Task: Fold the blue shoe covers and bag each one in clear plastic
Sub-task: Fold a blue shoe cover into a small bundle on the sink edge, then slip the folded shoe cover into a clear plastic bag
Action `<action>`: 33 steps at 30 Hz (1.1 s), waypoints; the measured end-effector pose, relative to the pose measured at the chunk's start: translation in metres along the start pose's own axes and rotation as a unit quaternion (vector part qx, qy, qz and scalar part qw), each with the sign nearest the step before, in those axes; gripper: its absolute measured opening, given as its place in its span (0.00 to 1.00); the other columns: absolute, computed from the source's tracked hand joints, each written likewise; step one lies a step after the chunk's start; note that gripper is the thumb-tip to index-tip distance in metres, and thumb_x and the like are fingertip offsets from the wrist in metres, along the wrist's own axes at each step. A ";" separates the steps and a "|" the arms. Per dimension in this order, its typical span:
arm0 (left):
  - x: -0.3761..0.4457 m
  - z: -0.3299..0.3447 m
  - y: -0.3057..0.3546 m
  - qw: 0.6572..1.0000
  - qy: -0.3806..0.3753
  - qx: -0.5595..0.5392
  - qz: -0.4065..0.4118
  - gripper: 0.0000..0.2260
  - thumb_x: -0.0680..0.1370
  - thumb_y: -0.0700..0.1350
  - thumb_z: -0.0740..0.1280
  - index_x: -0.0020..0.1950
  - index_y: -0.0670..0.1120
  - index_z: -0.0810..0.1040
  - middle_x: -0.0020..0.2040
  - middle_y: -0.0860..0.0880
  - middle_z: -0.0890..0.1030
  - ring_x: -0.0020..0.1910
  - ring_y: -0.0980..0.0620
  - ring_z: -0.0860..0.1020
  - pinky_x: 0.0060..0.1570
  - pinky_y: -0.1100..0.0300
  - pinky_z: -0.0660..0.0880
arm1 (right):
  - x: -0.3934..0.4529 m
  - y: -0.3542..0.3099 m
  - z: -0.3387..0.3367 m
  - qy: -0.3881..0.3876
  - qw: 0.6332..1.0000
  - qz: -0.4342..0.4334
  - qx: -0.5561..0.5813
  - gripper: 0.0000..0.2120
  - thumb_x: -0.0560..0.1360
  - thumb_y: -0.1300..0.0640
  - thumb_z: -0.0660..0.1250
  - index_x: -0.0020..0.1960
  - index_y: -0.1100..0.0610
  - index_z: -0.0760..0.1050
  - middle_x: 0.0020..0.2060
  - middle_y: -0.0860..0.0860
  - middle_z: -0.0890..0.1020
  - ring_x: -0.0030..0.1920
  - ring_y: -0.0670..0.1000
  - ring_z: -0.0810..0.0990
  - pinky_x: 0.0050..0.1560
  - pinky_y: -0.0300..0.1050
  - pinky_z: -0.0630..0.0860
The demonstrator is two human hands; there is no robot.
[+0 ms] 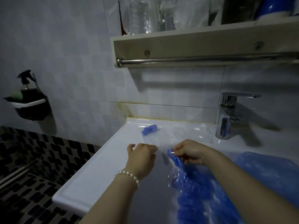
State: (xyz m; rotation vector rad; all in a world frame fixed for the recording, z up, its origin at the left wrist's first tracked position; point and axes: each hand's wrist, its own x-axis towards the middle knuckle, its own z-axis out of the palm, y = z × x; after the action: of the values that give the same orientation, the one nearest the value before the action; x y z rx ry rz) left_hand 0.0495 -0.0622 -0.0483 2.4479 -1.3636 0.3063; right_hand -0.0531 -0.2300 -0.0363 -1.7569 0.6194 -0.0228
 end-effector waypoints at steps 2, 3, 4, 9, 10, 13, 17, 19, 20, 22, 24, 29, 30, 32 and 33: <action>0.000 -0.002 0.002 1.000 0.010 0.010 -0.018 0.11 0.79 0.48 0.61 0.61 0.53 0.75 0.60 0.55 0.77 0.62 0.51 0.71 0.58 0.53 0.56 | 0.004 0.001 0.009 0.018 1.000 -0.020 0.012 0.06 0.74 0.67 0.66 0.41 0.62 0.80 0.29 0.55 0.75 0.28 0.47 0.71 0.32 0.39 0.66; 0.000 -0.003 0.002 0.999 0.011 0.019 -0.026 0.12 0.79 0.49 0.62 0.61 0.53 0.75 0.59 0.55 0.77 0.60 0.51 0.71 0.57 0.54 0.57 | 0.006 0.001 0.013 0.032 0.999 -0.031 0.020 0.07 0.74 0.68 0.66 0.40 0.62 0.81 0.30 0.56 0.75 0.28 0.47 0.70 0.32 0.40 0.66; 0.000 -0.003 0.003 0.999 0.016 0.024 -0.033 0.11 0.79 0.49 0.63 0.60 0.53 0.76 0.58 0.54 0.77 0.59 0.51 0.72 0.54 0.55 0.57 | 0.007 0.002 0.016 0.049 0.998 -0.043 0.025 0.08 0.75 0.68 0.65 0.40 0.61 0.81 0.31 0.57 0.75 0.27 0.47 0.70 0.31 0.40 0.65; 0.000 -0.005 0.004 0.995 0.070 0.020 -0.069 0.10 0.78 0.42 0.59 0.40 0.51 0.76 0.40 0.53 0.73 0.48 0.51 0.74 0.43 0.57 0.52 | 0.003 0.000 0.017 0.018 0.998 -0.068 0.000 0.06 0.75 0.66 0.66 0.42 0.60 0.81 0.36 0.59 0.77 0.36 0.53 0.71 0.37 0.42 0.68; 0.000 -0.004 0.003 0.994 0.076 0.021 -0.076 0.11 0.78 0.40 0.58 0.38 0.50 0.75 0.38 0.53 0.73 0.46 0.51 0.74 0.42 0.57 0.52 | 0.002 0.000 0.016 -0.014 0.998 -0.058 -0.015 0.07 0.74 0.66 0.66 0.42 0.59 0.81 0.35 0.57 0.77 0.36 0.52 0.72 0.38 0.42 0.69; 0.002 -0.001 0.002 0.992 0.088 0.015 -0.086 0.12 0.78 0.40 0.58 0.42 0.50 0.79 0.40 0.53 0.76 0.47 0.51 0.74 0.41 0.57 0.50 | 0.000 0.002 0.015 -0.069 0.996 -0.031 -0.041 0.08 0.75 0.66 0.66 0.41 0.58 0.82 0.30 0.52 0.79 0.33 0.49 0.74 0.37 0.40 0.71; 0.002 -0.001 0.005 0.994 0.080 0.019 -0.079 0.10 0.80 0.42 0.58 0.47 0.50 0.78 0.46 0.53 0.78 0.49 0.51 0.74 0.44 0.59 0.53 | 0.003 0.002 0.022 -0.061 0.997 -0.037 0.012 0.08 0.75 0.67 0.65 0.42 0.58 0.82 0.32 0.53 0.79 0.34 0.49 0.73 0.37 0.40 0.69; 0.000 -0.003 0.006 0.993 0.088 0.012 -0.083 0.08 0.80 0.42 0.58 0.49 0.50 0.76 0.49 0.52 0.77 0.52 0.52 0.73 0.49 0.60 0.56 | 0.003 0.000 0.025 -0.038 0.997 -0.053 0.052 0.08 0.75 0.68 0.64 0.46 0.59 0.81 0.38 0.57 0.79 0.38 0.52 0.73 0.39 0.41 0.70; -0.001 -0.004 0.007 0.992 0.091 0.006 -0.082 0.07 0.80 0.42 0.58 0.50 0.49 0.76 0.50 0.52 0.76 0.53 0.52 0.72 0.52 0.60 0.57 | 0.003 -0.001 0.026 -0.027 0.996 -0.061 0.067 0.08 0.75 0.67 0.64 0.47 0.59 0.81 0.40 0.58 0.79 0.41 0.53 0.74 0.40 0.41 0.71; -0.001 -0.005 0.007 0.993 0.087 -0.005 -0.075 0.07 0.81 0.44 0.58 0.52 0.49 0.75 0.51 0.52 0.75 0.54 0.52 0.71 0.54 0.60 0.59 | 0.004 -0.003 0.028 -0.018 0.993 -0.076 0.090 0.09 0.76 0.67 0.64 0.48 0.57 0.82 0.44 0.59 0.81 0.44 0.55 0.75 0.45 0.45 0.73; -0.001 -0.005 0.008 0.994 0.080 -0.027 -0.068 0.08 0.81 0.49 0.58 0.50 0.49 0.75 0.48 0.53 0.75 0.51 0.52 0.72 0.53 0.59 0.60 | 0.005 -0.002 0.028 -0.018 0.992 -0.086 0.091 0.12 0.76 0.66 0.64 0.48 0.53 0.83 0.48 0.58 0.82 0.48 0.56 0.77 0.53 0.50 0.75; -0.002 -0.002 0.005 0.995 0.056 -0.021 -0.078 0.09 0.81 0.47 0.58 0.50 0.49 0.78 0.47 0.51 0.76 0.51 0.50 0.74 0.54 0.57 0.60 | 0.002 -0.002 0.029 -0.027 0.992 -0.082 0.089 0.17 0.78 0.67 0.60 0.52 0.48 0.81 0.53 0.54 0.80 0.51 0.55 0.78 0.58 0.49 0.75; -0.003 -0.001 0.004 0.995 0.056 -0.019 -0.081 0.09 0.81 0.47 0.59 0.50 0.49 0.79 0.47 0.50 0.76 0.51 0.50 0.74 0.54 0.57 0.61 | 0.001 -0.001 0.031 -0.031 0.993 -0.079 0.087 0.16 0.78 0.67 0.60 0.53 0.49 0.80 0.53 0.55 0.80 0.52 0.55 0.78 0.58 0.50 0.75; -0.003 -0.001 0.005 0.995 0.054 -0.012 -0.082 0.09 0.80 0.48 0.61 0.50 0.49 0.80 0.47 0.50 0.75 0.51 0.50 0.73 0.54 0.56 0.61 | -0.001 0.000 0.032 -0.040 0.993 -0.070 0.084 0.15 0.78 0.66 0.60 0.56 0.50 0.79 0.53 0.55 0.79 0.52 0.56 0.78 0.60 0.51 0.75; -0.002 0.000 0.006 0.996 0.049 -0.006 -0.080 0.09 0.80 0.49 0.61 0.50 0.50 0.80 0.48 0.50 0.76 0.51 0.50 0.73 0.55 0.56 0.62 | -0.001 0.001 0.033 -0.049 0.993 -0.065 0.082 0.15 0.78 0.66 0.60 0.57 0.51 0.78 0.53 0.55 0.79 0.52 0.55 0.77 0.60 0.52 0.74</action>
State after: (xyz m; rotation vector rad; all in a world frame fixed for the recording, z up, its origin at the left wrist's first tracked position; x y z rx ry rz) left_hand 0.0427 -0.0633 -0.0476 2.4777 -1.1182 0.3727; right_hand -0.0433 -0.2000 -0.0459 -1.6263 0.4195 -0.0749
